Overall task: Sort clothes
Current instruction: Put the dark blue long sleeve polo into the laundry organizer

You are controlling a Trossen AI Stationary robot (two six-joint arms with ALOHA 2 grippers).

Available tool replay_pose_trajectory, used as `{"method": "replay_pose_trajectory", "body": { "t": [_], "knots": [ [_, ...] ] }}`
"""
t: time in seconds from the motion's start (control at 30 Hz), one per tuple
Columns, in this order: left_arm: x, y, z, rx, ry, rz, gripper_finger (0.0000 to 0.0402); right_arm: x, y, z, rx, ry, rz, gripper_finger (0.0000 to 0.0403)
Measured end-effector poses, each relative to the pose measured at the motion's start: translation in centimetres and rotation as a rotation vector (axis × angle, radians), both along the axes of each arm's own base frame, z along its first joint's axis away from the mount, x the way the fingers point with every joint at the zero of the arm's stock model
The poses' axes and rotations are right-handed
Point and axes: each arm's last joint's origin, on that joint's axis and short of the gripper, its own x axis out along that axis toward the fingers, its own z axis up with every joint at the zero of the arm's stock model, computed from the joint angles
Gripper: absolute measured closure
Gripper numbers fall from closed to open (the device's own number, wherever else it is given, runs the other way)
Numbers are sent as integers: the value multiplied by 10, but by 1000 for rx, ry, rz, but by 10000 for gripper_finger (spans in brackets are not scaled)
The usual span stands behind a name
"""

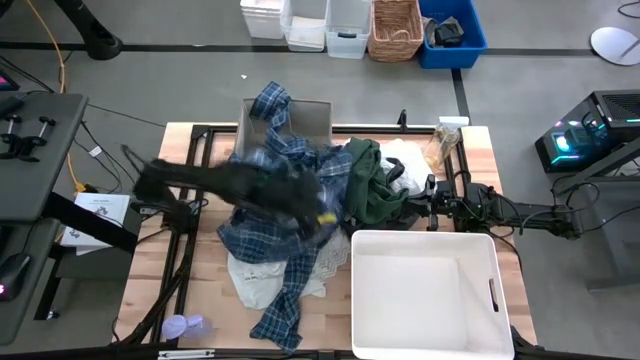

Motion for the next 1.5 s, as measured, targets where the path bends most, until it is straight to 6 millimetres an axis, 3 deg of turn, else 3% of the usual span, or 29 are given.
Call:
{"method": "replay_pose_trajectory", "body": {
  "t": [0.17,0.33,0.43,0.57,0.7,0.83,0.97,1.1,1.23,1.37,1.5],
  "knots": [
    [-70,37,98,219,-400,89,399,0,0,0,0,0,0,402],
    [-132,84,165,599,-618,391,400,0,0,0,0,0,0,402],
    [-160,108,199,761,-801,558,401,0,0,0,0,0,0,402],
    [-179,126,219,887,-984,640,401,0,0,0,0,1,0,402],
    [-173,132,211,861,-930,575,401,0,0,0,0,1,0,402],
    [-146,137,182,634,-815,373,401,0,0,0,0,1,0,402],
    [-102,141,141,356,-683,117,401,0,0,0,0,1,0,402],
    [-47,131,96,117,-683,-149,401,0,0,0,0,1,0,402],
    [-15,114,62,26,-758,-226,402,0,0,0,0,1,0,402],
    [-11,114,54,-41,-993,-189,401,0,0,0,0,1,0,402],
    [-36,128,67,-106,-1365,-151,401,0,0,0,0,1,0,402]
  ]
}}
